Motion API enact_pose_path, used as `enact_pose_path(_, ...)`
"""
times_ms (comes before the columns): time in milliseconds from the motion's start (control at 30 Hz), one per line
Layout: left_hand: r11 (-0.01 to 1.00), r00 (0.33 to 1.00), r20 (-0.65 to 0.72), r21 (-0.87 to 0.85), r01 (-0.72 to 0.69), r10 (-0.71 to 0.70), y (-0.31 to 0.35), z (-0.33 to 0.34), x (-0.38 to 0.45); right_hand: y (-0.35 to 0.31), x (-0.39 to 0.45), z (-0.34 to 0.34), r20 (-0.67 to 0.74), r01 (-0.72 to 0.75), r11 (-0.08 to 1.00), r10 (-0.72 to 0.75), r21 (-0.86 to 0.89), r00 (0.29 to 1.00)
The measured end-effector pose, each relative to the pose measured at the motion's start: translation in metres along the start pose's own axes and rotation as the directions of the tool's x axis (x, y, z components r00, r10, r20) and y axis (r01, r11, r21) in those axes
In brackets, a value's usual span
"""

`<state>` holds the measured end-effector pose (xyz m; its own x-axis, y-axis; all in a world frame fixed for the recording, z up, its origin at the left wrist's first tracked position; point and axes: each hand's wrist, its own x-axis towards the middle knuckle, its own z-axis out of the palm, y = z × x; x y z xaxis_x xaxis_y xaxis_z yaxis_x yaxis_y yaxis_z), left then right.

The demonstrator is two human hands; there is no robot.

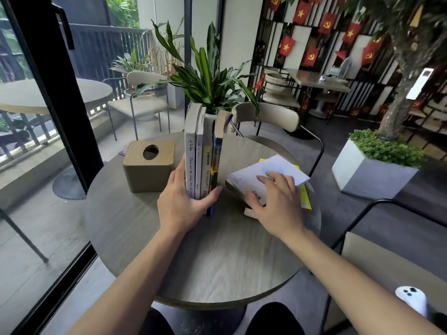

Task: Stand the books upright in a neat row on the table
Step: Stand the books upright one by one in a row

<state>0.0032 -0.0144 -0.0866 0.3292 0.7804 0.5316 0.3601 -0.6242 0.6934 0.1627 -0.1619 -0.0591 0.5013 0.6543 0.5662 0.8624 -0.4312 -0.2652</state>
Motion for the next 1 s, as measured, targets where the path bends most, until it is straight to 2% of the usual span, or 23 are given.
enact_pose_path(100,1.000,1.000,0.006,-0.010,-0.001,0.001,0.000,0.000,0.000,0.010,0.002,0.005,0.062,-0.275,0.959,0.279,-0.062,0.958)
enact_pose_path(200,1.000,1.000,-0.015,-0.020,-0.001,0.001,0.001,0.000,-0.001,0.017,0.009,0.006,0.099,-0.505,0.861,0.509,-0.067,0.855)
enact_pose_path(300,1.000,1.000,-0.018,-0.019,-0.002,0.002,0.001,0.001,-0.002,0.022,0.021,0.003,0.200,-0.653,0.758,0.640,0.000,0.742)
enact_pose_path(400,1.000,1.000,-0.022,-0.021,-0.011,0.011,0.001,0.001,-0.002,0.028,0.026,0.001,0.230,-0.685,0.726,0.657,0.063,0.718)
enact_pose_path(600,1.000,1.000,-0.021,-0.022,-0.010,0.010,0.002,0.001,-0.001,0.031,0.027,-0.003,0.199,-0.711,0.660,0.683,0.244,0.702)
enact_pose_path(700,1.000,1.000,-0.014,-0.021,-0.014,0.013,0.002,0.000,-0.001,0.033,0.031,-0.003,0.142,-0.660,0.663,0.659,0.354,0.738)
enact_pose_path(767,1.000,1.000,-0.010,-0.020,-0.013,0.013,0.002,0.000,-0.001,0.035,0.038,-0.003,0.118,-0.649,0.678,0.654,0.345,0.747)
enact_pose_path(867,1.000,1.000,-0.005,-0.018,-0.013,0.012,0.002,-0.001,-0.001,0.041,0.054,-0.005,0.229,-0.750,0.601,0.717,0.276,0.659)
enact_pose_path(1000,1.000,1.000,0.006,-0.014,-0.007,0.007,0.002,-0.002,-0.001,0.058,0.074,-0.003,0.368,-0.791,0.464,0.709,0.400,0.602)
